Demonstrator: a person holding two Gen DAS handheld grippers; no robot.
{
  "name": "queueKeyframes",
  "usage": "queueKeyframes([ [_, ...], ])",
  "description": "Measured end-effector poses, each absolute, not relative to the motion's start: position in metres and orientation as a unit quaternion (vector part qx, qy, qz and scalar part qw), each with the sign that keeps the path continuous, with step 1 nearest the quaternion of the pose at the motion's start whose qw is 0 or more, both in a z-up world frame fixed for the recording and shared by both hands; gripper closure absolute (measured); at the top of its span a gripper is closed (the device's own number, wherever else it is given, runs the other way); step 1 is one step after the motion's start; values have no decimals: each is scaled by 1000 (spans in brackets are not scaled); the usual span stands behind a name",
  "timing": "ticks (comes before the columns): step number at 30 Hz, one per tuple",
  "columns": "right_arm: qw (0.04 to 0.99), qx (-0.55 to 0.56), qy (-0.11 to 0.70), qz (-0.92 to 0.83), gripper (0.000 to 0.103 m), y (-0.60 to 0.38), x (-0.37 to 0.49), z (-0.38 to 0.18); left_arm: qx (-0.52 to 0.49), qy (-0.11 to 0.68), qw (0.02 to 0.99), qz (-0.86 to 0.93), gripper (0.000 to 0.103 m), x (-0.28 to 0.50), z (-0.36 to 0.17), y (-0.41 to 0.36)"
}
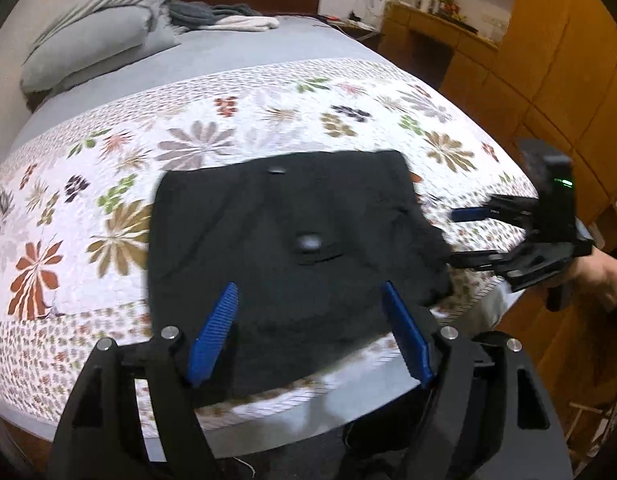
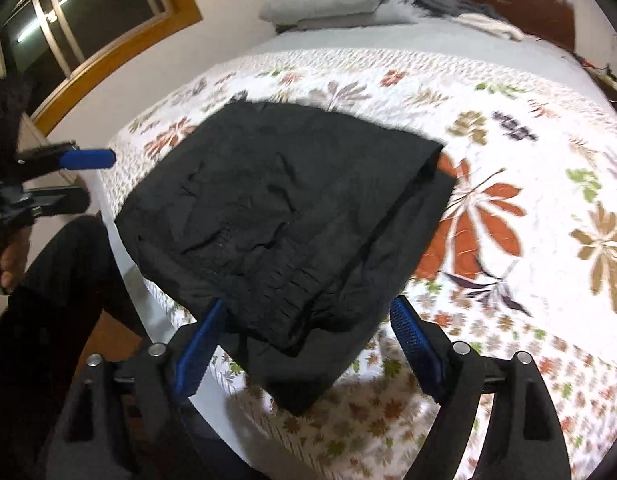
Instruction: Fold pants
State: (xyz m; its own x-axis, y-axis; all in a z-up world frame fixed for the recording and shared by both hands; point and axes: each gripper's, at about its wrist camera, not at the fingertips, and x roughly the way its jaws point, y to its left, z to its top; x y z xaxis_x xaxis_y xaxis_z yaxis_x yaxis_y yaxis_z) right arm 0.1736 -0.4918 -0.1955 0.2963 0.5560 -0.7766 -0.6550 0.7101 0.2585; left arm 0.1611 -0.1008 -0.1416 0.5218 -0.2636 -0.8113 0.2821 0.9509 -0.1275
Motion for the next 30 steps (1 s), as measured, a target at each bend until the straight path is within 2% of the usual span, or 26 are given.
queueKeyframes([
  [3, 818, -39, 444, 363, 18, -498, 169, -183, -7, 452, 882, -131, 22, 170, -145, -58],
  [13, 798, -37, 435, 416, 19, -453, 173, -193, -132, 530, 836, -46, 21, 219, -219, 33],
  [17, 789, -28, 451, 417, 22, -454, 180, -211, -183, 546, 816, -57, 16, 223, -239, 44],
  [22, 779, -18, 468, 417, 23, -459, 183, -220, -213, 562, 796, -69, 14, 227, -254, 47],
  [24, 772, 25, 477, 419, 23, -470, 190, -208, -216, 561, 795, -74, 16, 227, -252, 50],
  [30, 801, 110, 435, 397, 22, -492, 238, -165, -235, 548, 796, -101, 16, 228, -248, 52],
])
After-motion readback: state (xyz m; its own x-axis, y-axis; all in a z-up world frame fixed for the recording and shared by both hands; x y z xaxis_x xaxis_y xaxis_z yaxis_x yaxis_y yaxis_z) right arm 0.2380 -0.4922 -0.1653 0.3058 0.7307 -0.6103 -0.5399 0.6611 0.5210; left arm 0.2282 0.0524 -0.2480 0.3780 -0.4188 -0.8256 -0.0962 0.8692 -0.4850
